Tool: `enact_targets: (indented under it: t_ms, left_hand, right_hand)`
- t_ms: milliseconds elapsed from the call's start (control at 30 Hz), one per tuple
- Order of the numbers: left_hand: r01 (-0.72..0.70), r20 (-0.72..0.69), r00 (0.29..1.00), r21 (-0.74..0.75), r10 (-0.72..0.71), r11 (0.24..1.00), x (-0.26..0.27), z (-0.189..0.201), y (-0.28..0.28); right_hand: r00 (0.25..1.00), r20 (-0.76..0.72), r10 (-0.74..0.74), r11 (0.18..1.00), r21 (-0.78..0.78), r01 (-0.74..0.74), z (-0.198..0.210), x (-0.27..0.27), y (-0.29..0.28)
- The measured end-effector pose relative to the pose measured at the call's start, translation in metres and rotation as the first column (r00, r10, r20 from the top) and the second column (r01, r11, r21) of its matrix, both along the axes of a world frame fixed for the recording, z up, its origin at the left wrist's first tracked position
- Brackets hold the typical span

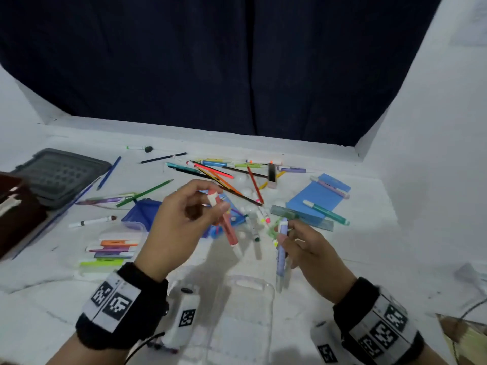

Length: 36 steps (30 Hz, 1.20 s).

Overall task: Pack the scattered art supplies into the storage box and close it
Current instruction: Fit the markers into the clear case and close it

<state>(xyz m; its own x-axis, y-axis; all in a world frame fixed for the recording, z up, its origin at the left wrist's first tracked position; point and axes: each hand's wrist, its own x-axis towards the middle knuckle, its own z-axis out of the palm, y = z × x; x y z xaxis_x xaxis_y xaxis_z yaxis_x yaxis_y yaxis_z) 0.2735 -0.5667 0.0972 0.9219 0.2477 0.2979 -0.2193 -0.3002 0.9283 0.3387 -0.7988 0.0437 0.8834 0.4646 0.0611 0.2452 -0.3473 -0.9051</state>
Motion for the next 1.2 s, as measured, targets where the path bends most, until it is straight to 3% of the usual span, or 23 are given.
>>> enact_targets:
  t_ms: [133, 333, 400, 567, 700, 867, 1000, 1100, 1200]
  left_hand:
    - [-0.109, 0.065, 0.992, -0.054, 0.112, 0.993, -0.026, 0.000, 0.066]
    - [-0.181, 0.045, 0.982, -0.055, 0.184, 0.982, -0.066, -0.010, 0.171]
    - [-0.203, 0.046, 0.977, -0.069, 0.206, 0.977, -0.076, -0.014, 0.203]
    - [-0.220, 0.009, 0.975, -0.143, 0.224, 0.965, -0.095, -0.026, 0.265]
    - [-0.206, 0.003, 0.978, -0.142, 0.208, 0.968, -0.102, -0.037, 0.289]
    - [-0.175, -0.075, 0.984, -0.190, 0.164, 0.966, -0.109, -0.053, 0.302]
    - [-0.143, -0.091, 0.988, -0.205, 0.127, 0.968, -0.115, -0.058, 0.309]
    - [-0.159, -0.060, 0.987, -0.197, 0.150, 0.967, -0.116, -0.057, 0.313]
    - [-0.193, -0.044, 0.981, -0.180, 0.188, 0.965, -0.112, -0.056, 0.314]
  right_hand:
    - [0.997, 0.021, 0.072, 0.996, 0.051, -0.073, 0.012, -0.014, 0.064]
    - [0.989, -0.094, 0.117, 0.968, 0.233, -0.092, 0.018, -0.045, 0.168]
    - [0.992, -0.058, 0.116, 0.964, 0.247, -0.098, 0.018, -0.054, 0.197]
    - [0.987, 0.118, 0.105, 0.994, -0.034, -0.102, 0.005, -0.065, 0.246]
    - [0.909, 0.341, 0.240, 0.931, -0.345, -0.117, -0.004, -0.062, 0.278]
    - [0.869, 0.354, 0.346, 0.841, -0.527, -0.120, -0.006, -0.056, 0.308]
    - [0.805, 0.364, 0.469, 0.659, -0.751, -0.045, -0.004, -0.052, 0.334]
    - [0.770, 0.376, 0.516, 0.584, -0.812, 0.006, -0.010, -0.051, 0.348]
    - [0.783, 0.342, 0.520, 0.534, -0.845, 0.014, -0.015, -0.050, 0.354]
